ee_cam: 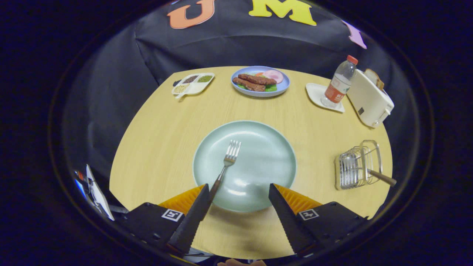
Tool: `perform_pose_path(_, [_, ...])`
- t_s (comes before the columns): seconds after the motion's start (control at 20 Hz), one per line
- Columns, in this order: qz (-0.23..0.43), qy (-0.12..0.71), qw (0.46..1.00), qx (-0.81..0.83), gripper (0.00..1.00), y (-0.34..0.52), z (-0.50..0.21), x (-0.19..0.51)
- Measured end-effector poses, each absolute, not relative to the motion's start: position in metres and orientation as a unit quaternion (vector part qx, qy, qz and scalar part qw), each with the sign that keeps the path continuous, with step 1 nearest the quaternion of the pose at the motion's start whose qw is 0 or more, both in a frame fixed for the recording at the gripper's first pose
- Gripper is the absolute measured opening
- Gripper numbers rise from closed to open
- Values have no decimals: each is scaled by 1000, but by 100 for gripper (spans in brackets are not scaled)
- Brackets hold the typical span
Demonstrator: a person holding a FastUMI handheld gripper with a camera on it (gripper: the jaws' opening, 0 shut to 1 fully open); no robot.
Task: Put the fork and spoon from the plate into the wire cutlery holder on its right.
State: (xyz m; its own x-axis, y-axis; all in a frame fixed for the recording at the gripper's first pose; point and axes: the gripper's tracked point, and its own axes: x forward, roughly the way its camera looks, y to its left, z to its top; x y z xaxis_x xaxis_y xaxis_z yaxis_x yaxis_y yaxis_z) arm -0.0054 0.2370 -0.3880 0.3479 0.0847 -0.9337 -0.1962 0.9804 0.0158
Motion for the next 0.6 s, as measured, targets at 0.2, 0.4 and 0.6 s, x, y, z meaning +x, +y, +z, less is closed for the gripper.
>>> perform_pose_path(0.2, [35,578,815,-19,94,247,-416,-4])
perform_pose_path(0.4, [3,585,811,-7,76,257,-435,-5])
perform_pose_path(0.6, [6,586,810,-24,56,272,-448,-4])
